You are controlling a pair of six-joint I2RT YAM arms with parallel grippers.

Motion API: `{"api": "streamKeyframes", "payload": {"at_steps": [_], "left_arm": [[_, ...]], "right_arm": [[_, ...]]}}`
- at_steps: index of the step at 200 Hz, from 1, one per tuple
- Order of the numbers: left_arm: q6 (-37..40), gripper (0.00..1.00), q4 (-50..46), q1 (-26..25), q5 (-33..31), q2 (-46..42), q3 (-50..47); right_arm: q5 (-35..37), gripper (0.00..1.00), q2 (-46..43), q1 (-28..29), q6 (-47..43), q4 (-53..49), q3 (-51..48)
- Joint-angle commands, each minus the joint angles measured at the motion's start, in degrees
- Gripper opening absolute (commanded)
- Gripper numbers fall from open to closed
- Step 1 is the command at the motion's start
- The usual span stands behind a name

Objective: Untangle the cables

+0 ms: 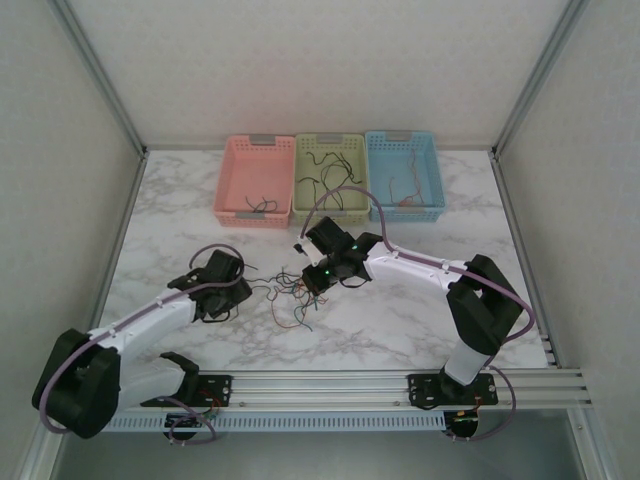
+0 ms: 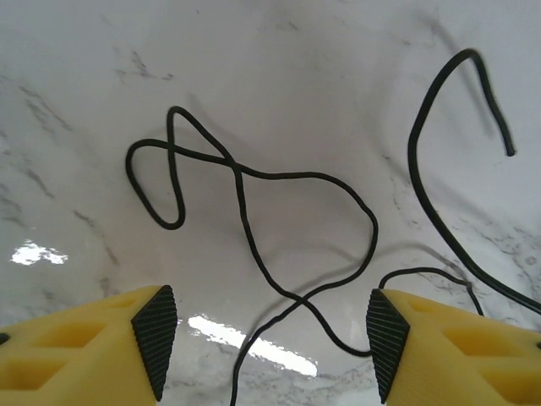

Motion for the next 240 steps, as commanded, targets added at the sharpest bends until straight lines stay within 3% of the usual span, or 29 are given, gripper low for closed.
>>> {"api": "streamKeyframes", "payload": {"at_steps": [1, 43, 63, 107, 161, 211, 240], "left_arm": [[0.71, 0.62, 2.79, 0.51, 0.76, 2.39, -0.18], [1.37, 0.55, 4.40, 0.48, 0.28, 4.69, 0.22], [1.45, 0.47, 5.30, 0.46, 0.26, 5.11, 0.25], [2.42, 0.00, 5.42, 0.44, -0.48, 4.78, 1.07], [4.56, 0.00, -4.56, 1.49, -4.42, -5.17, 5.64], [9.26, 0.00, -17.70, 3.94, -9.18, -15.62, 15.45], [11.83, 0.00, -22.02, 4.72, -10.71, -18.81, 19.97]], "right_arm": [[-0.17, 0.06, -1.11, -0.44, 0.23, -0.62, 0.32], [0.03, 0.06, -1.35, -0.48, -0.09, -1.25, 0.64], [0.01, 0.06, -1.37, -0.45, -0.10, -1.34, 0.69], [0.12, 0.07, -1.55, -0.45, 0.27, -0.81, 0.21], [0.60, 0.06, -5.99, -3.28, 0.11, -0.89, -2.41], [-5.36, 0.04, -14.75, -12.66, 2.26, 0.78, -7.89], [-5.22, 0.04, -17.66, -16.17, 2.62, 0.34, -10.20]]}}
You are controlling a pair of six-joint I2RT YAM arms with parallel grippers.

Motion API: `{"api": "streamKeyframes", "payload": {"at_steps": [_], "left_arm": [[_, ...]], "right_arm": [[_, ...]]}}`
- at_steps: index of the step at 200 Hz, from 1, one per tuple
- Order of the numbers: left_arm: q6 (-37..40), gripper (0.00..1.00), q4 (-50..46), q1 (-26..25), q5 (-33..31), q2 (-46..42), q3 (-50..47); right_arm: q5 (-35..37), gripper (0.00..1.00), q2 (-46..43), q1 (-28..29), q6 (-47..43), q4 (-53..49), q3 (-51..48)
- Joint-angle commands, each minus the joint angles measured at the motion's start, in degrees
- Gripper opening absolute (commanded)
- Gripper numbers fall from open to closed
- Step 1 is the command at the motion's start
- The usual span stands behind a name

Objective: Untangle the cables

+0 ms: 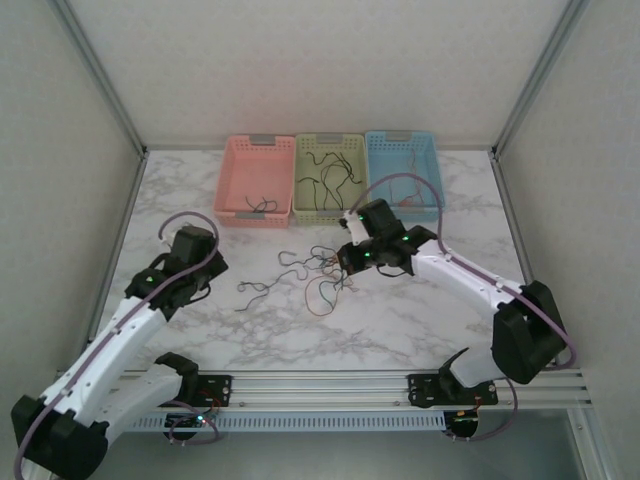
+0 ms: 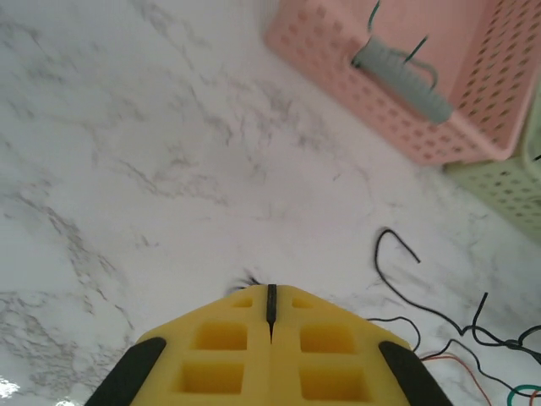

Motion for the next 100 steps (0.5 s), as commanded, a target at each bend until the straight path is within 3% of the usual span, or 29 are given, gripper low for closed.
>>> {"api": "streamKeyframes", "payload": {"at_steps": [1, 15, 53, 64, 76, 91, 100], "left_arm": [[3.42, 0.00, -7.92, 0.81, -3.26, -2.06, 3.54], [3.95, 0.00, -6.78, 0.90, 0.52, -1.69, 3.71], [4.04, 0.01, 7.85, 0.57, 19.57, 3.44, -2.12], [4.37, 0.08, 10.81, 0.21, 21.34, 6.26, -2.44], [4.09, 0.24, 12.30, -0.19, 21.88, 10.52, -1.55], [2.14, 0.35, 16.59, -1.34, 24.53, 15.87, -0.94], [0.30, 0.46, 20.10, -2.62, 25.72, 19.00, -0.64]], "right_arm": [[-1.96, 0.04, -2.36, -1.83, 1.22, 0.29, -2.01], [-2.71, 0.04, -2.65, -2.33, 1.61, 1.09, -3.09], [-5.70, 0.04, -1.00, -2.33, 2.84, 3.21, -4.12], [-5.51, 0.04, -0.90, -2.32, 2.91, 3.36, -4.14], [-5.38, 0.04, -0.62, -2.36, 2.83, 3.23, -3.88], [-5.72, 0.04, -0.18, -2.33, 2.78, 3.34, -3.62], [-5.90, 0.04, 0.25, -2.36, 2.78, 3.45, -3.53]]}}
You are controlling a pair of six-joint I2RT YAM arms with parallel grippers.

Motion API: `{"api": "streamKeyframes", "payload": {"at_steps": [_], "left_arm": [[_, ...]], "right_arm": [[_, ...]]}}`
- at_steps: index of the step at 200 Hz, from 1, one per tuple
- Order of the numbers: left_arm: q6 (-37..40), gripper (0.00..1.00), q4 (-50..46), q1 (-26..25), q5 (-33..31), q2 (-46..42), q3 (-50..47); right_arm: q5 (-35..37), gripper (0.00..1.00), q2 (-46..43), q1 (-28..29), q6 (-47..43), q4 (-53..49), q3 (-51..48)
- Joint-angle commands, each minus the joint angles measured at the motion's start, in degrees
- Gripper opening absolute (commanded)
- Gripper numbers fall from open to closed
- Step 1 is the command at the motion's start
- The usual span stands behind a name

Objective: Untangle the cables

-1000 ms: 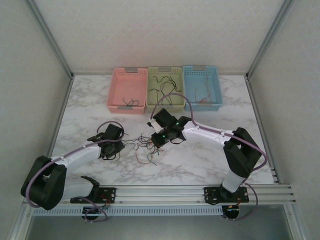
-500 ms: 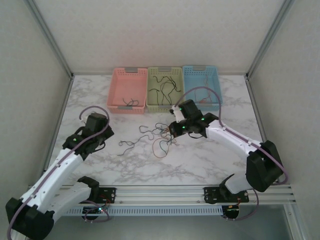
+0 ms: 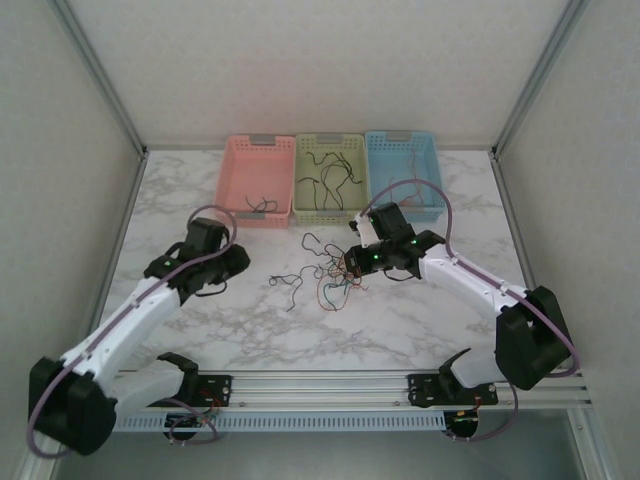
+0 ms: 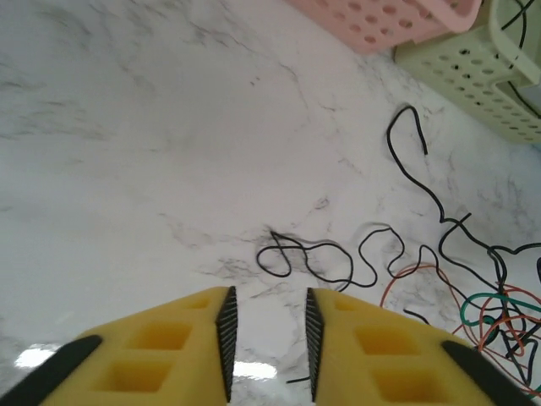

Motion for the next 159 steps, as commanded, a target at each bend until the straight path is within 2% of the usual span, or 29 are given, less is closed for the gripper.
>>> {"api": "streamKeyframes", "payload": {"at_steps": [1, 9, 25, 38, 81, 126, 159], "left_arm": [[-2.72, 0.48, 10.22, -2.42, 7.06, 6.20, 0.90], [-4.20, 0.56, 12.75, -3.84, 7.26, 9.12, 1.64], [-5.62, 0.61, 15.04, -6.82, 6.80, 15.43, 4.98], [-6.51, 0.62, 17.13, -8.62, 6.24, 20.01, 7.15], [-11.32, 0.62, 24.92, -9.06, 10.43, 32.88, 12.30], [-13.59, 0.58, 26.85, -10.21, 10.77, 40.86, 16.86], [-14.91, 0.46, 28.44, -11.44, 11.07, 45.21, 18.45]], "right_arm": [[-1.53, 0.04, 1.23, -0.07, 0.42, 1.66, 0.06], [-1.74, 0.04, 1.66, -0.11, 0.63, 1.84, 0.06], [-2.11, 0.04, 2.39, -0.01, 0.92, 2.05, 0.07], [-2.44, 0.04, 2.44, -0.01, 1.14, 2.26, -0.10], [-2.47, 0.04, 2.22, 0.02, 0.73, 1.47, -0.14], [-2.52, 0.04, 1.82, 0.02, 0.70, 1.27, -0.38], [-2.50, 0.04, 1.54, 0.00, 0.63, 0.83, -0.38]]}}
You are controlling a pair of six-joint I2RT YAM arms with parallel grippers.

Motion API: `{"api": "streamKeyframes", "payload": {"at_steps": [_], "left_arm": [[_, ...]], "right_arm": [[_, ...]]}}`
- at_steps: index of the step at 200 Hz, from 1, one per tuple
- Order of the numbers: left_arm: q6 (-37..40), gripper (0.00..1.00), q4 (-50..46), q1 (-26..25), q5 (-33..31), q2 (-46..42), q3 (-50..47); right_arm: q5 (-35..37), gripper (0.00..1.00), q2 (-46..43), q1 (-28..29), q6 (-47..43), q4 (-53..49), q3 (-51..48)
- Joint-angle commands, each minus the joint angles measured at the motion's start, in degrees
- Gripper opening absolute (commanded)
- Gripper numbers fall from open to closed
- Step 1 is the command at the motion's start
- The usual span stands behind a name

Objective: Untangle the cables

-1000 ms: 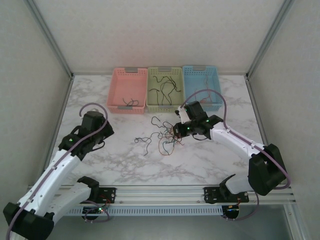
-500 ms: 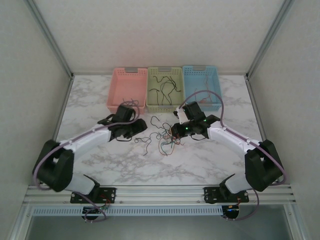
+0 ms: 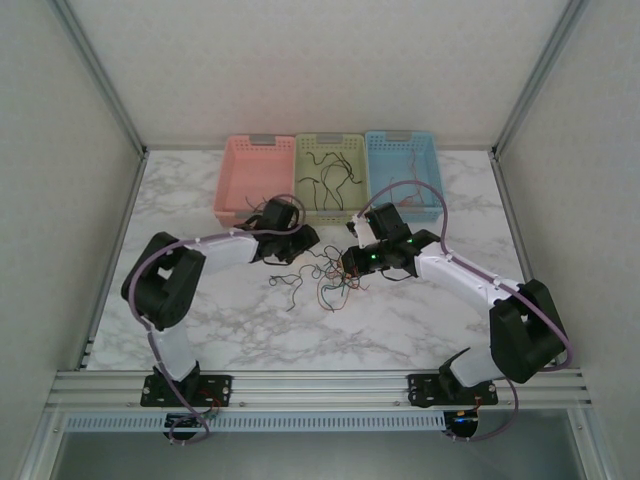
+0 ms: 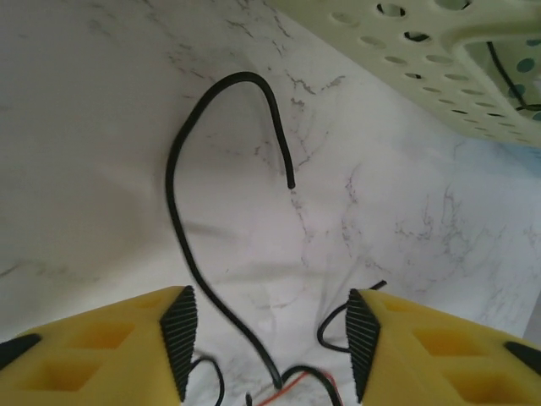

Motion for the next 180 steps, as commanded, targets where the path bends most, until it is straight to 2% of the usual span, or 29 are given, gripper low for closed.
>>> {"api": "streamKeyframes", "payload": {"at_steps": [1, 47, 63, 85, 111, 131, 142, 180], "left_arm": [[-1.97, 0.46, 1.93, -1.21, 1.34, 2.60, 1.65], [-2.19, 0.30, 2.33, -2.06, 0.46, 2.78, 0.78], [-2.00, 0.20, 2.18, -2.06, 0.09, 1.93, 0.25], [-1.28, 0.00, 1.14, -2.10, -0.87, -0.49, -0.15], [0.97, 0.00, -1.63, -2.23, -3.88, -6.26, -0.81], [3.56, 0.00, -4.54, -2.32, -5.30, -11.40, -0.63], [4.45, 0.00, -7.42, -2.32, -6.13, -14.62, -0.80], [6.49, 0.00, -11.66, -2.32, -5.22, -24.86, -2.33]], "right_arm": [[-0.97, 0.04, -0.59, 0.03, 0.16, -0.33, -0.38], [-0.51, 0.04, -1.39, -0.02, 0.03, -0.86, -0.55], [-0.55, 0.04, -1.57, 0.01, 0.31, -0.53, -0.95], [-0.54, 0.05, -1.95, 0.02, 0.53, -0.44, -1.30], [-0.50, 0.10, -2.78, -0.02, 0.43, -0.36, -1.77], [-1.58, 0.33, -3.94, -0.02, 0.44, 0.65, -2.43], [-2.48, 0.41, -5.14, -0.02, 0.55, 1.90, -3.11], [-5.53, 0.48, -10.00, -0.02, 1.01, 6.94, -5.21]]}}
